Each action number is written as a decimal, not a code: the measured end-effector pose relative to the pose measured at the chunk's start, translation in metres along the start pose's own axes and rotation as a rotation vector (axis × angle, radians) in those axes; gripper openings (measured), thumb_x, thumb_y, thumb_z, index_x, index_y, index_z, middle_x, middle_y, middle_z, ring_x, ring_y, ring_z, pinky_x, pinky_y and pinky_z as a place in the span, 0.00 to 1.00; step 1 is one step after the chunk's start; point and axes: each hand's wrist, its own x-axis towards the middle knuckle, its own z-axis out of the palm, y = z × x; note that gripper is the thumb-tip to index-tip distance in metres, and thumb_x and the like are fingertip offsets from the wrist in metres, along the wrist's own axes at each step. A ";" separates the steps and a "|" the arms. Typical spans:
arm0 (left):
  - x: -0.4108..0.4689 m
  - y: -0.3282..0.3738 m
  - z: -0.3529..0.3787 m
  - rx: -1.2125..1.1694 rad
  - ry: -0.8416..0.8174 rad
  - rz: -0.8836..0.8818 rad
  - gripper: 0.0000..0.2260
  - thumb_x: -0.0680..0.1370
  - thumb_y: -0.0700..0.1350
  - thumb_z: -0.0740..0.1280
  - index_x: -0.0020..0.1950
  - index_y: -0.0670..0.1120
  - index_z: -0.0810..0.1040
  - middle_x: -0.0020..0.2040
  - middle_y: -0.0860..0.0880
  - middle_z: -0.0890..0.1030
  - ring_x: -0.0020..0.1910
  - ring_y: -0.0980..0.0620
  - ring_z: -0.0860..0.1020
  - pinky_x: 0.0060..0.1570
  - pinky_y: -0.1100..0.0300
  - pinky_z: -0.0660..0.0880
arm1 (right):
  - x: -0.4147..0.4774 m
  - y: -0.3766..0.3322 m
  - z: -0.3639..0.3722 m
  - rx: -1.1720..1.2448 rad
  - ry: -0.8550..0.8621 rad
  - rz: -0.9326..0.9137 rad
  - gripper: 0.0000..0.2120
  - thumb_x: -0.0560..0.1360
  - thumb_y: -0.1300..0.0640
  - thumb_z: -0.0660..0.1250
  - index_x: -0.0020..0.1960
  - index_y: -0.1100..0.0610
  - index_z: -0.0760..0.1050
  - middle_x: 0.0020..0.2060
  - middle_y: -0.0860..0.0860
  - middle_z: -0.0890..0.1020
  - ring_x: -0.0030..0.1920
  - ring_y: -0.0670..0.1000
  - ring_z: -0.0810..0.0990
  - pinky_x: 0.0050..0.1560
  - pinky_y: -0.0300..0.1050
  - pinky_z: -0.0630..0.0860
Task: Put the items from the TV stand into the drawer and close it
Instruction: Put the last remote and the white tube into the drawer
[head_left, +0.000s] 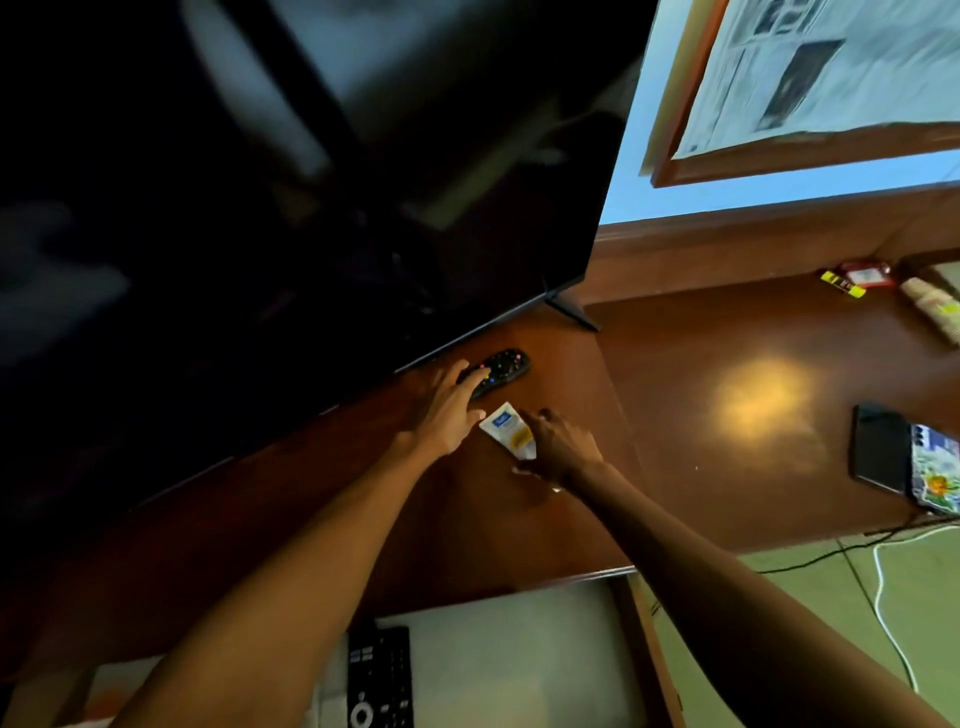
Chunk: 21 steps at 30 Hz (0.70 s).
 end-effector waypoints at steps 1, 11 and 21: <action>0.012 0.003 0.003 0.020 -0.006 -0.002 0.28 0.79 0.49 0.66 0.77 0.53 0.60 0.78 0.46 0.58 0.76 0.43 0.59 0.72 0.47 0.59 | 0.003 0.005 0.001 -0.015 -0.018 -0.013 0.42 0.68 0.44 0.74 0.76 0.49 0.58 0.68 0.56 0.69 0.64 0.60 0.73 0.57 0.57 0.78; 0.031 0.012 0.031 0.134 -0.015 -0.066 0.25 0.80 0.45 0.63 0.76 0.56 0.61 0.72 0.45 0.68 0.69 0.44 0.68 0.66 0.49 0.67 | -0.003 0.033 -0.003 0.068 0.017 -0.027 0.33 0.70 0.49 0.74 0.71 0.51 0.67 0.62 0.54 0.77 0.58 0.56 0.80 0.51 0.53 0.81; -0.072 -0.015 0.019 -0.146 -0.001 -0.115 0.28 0.79 0.40 0.65 0.77 0.53 0.60 0.68 0.43 0.68 0.64 0.45 0.70 0.65 0.54 0.70 | -0.065 0.013 0.000 0.200 0.031 0.048 0.31 0.74 0.55 0.70 0.73 0.56 0.63 0.63 0.61 0.74 0.58 0.63 0.77 0.51 0.53 0.75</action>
